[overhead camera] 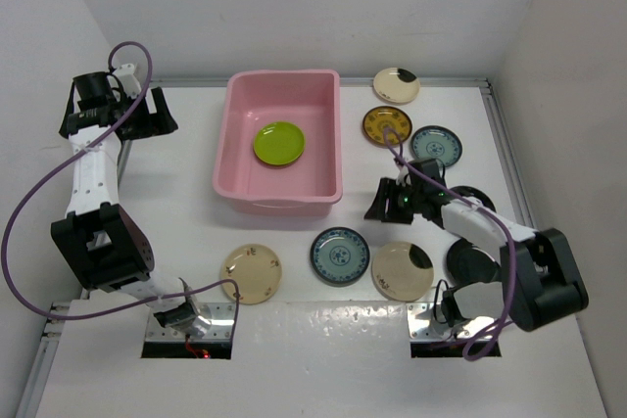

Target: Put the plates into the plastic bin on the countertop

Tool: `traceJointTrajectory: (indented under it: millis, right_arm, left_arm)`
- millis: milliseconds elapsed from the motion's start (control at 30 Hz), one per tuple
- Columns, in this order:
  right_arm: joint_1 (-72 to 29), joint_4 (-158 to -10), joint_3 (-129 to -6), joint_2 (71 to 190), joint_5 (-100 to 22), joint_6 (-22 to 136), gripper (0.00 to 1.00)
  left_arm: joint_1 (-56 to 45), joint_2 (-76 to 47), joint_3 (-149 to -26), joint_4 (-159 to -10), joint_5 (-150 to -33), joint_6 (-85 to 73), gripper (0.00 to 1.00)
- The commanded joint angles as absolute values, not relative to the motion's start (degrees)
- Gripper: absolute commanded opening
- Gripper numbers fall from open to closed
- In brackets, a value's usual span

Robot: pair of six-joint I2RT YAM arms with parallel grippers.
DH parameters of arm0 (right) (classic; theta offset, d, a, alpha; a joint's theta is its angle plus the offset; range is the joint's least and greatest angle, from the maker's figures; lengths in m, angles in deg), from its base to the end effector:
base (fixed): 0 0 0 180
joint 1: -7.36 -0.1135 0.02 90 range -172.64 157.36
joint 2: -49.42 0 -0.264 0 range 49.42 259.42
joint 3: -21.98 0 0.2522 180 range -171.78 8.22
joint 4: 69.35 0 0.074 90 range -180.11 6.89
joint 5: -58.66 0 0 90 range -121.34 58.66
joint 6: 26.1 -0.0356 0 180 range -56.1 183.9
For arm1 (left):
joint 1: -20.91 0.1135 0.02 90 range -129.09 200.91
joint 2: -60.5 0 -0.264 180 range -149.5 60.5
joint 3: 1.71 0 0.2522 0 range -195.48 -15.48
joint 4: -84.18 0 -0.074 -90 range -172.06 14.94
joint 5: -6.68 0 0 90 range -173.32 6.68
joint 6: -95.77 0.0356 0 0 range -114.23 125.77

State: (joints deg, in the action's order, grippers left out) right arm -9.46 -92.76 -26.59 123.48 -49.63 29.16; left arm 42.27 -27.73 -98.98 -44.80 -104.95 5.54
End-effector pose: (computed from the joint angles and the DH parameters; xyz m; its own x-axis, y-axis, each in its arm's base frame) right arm 0.2323 0.0819 0.1776 -0.8618 0.3047 -0.4054 0.0230 0.8221 0.5689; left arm 0.3219 0.1118 0.3454 -0.6226 -0.2475 -0.7424 -0.0859 0.9645 -0.2495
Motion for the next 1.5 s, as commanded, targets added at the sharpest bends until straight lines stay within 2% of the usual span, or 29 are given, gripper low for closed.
traceJointTrajectory:
  millis: [0,167,267,333,367,467,500,533,667,767,900,933,1033,1100,1267,1333,1467]
  right_arm:
    - [-10.2,-89.3,-24.0,125.8,-55.8,29.4,0.56]
    - [-14.2,-86.5,-21.7,131.7,-54.6,31.7,0.56]
    - [-16.4,-83.6,-20.3,134.0,-54.7,32.3,0.48]
    - [-17.4,-83.6,-19.6,135.6,-54.6,32.2,0.36]
    - [-17.7,-83.5,-18.6,135.9,-54.7,31.8,0.27]
    - [-18.0,-83.5,-17.0,134.6,-53.5,31.2,0.12]
    - [-18.0,-83.5,-16.6,132.6,-52.6,31.1,0.03]
    - [-18.0,-83.7,-16.4,131.4,-52.3,31.4,0.00]
    - [-17.4,-89.3,-17.7,122.7,-49.6,33.4,0.00]
    - [-12.8,-95.0,-21.4,115.6,-44.8,33.5,0.00]
    - [-3.8,-112.3,-31.0,112.9,-34.6,35.7,0.00]
    - [0.2,-113.4,-32.2,112.4,-32.9,35.9,0.00]
    - [3.1,-113.3,-39.4,112.6,-29.7,34.3,0.00]
    - [2.4,-111.6,-46.6,114.1,-28.6,33.1,0.00]
    - [-10.6,-102.0,-61.8,122.7,-18.4,29.2,0.00]
    - [-13.0,-92.2,-63.1,125.3,-19.5,28.2,0.00]
    - [-19.4,-88.8,-70.3,140.2,-21.4,23.7,0.00]
  left_arm:
    - [42.6,-22.9,-97.3,-45.6,-105.3,6.5,0.90]
    - [42.6,-20.0,-94.6,-45.1,-104.0,7.1,0.90]
    - [42.6,-18.6,-94.0,-45.1,-104.0,7.6,0.92]
    - [42.6,-18.0,-94.0,-44.5,-104.0,7.6,0.92]
    - [42.6,-18.0,-94.0,-44.5,-104.0,7.6,0.92]
    - [42.6,-18.0,-94.0,-44.5,-104.0,7.6,0.92]
    - [42.6,-18.0,-94.0,-44.5,-104.0,7.6,0.92]
    - [42.6,-18.0,-94.0,-44.5,-104.0,7.6,0.92]
    - [42.6,-18.0,-94.6,-44.5,-104.0,7.6,0.92]
    - [42.6,-18.0,-95.2,-44.5,-104.0,7.6,0.92]
    - [42.6,-18.0,-95.8,-44.5,-104.0,7.6,0.92]
    - [42.6,-18.6,-95.8,-44.5,-104.0,8.1,0.92]
    - [42.6,-19.3,-96.3,-44.5,-103.4,8.1,0.92]
    - [43.1,-19.9,-96.9,-44.5,-103.4,8.1,0.92]
    - [43.1,-20.4,-96.9,-44.5,-102.9,8.1,0.92]
    - [43.1,-20.5,-95.7,-44.5,-102.9,8.1,0.92]
    - [43.1,-20.5,-94.5,-44.5,-101.9,8.1,0.92]
